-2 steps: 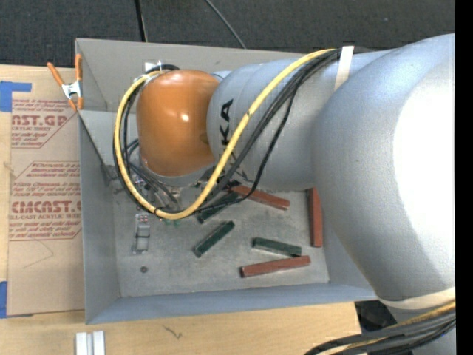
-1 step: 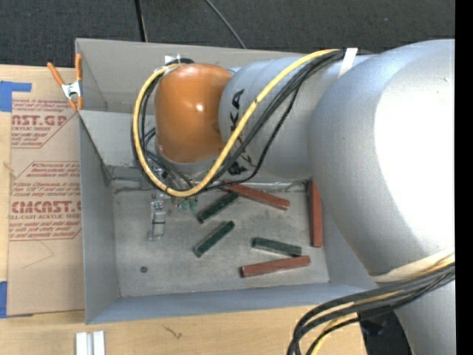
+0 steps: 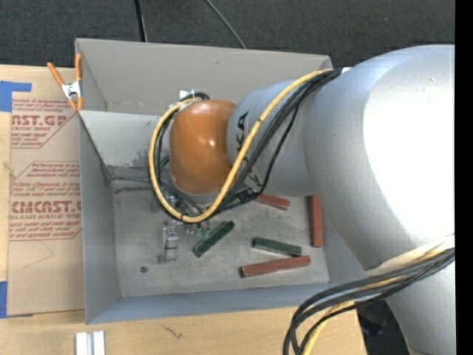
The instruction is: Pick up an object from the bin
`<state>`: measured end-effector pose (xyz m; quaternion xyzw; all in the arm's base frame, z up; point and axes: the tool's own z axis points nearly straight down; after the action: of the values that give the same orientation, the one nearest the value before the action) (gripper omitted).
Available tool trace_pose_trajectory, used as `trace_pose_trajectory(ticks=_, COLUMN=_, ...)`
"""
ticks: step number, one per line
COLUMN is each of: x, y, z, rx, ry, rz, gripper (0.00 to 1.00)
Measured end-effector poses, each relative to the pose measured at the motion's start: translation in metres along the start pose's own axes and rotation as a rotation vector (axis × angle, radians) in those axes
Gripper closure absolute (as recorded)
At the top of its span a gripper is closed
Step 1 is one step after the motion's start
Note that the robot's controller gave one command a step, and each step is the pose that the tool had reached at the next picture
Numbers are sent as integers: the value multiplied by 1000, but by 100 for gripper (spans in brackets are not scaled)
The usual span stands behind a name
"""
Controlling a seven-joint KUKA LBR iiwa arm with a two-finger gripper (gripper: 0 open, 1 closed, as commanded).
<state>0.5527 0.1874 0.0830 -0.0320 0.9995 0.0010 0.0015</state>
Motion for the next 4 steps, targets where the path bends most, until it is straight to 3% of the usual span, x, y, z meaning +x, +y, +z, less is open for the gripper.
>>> trace_pose_trajectory(ticks=1, x=14, y=-12, z=7, rx=2, ry=11, rz=-54, gripper=0)
trace_pose_trajectory(ticks=2, x=34, y=-49, z=-17, rx=1, ry=3, rz=22, gripper=0)
trace_pose_trajectory(ticks=3, x=43, y=-68, z=-26, rx=3, ry=3, rz=85, gripper=0)
trace_pose_trajectory(ticks=4, x=9, y=-95, z=-29, rx=1, ry=2, rz=79, gripper=0)
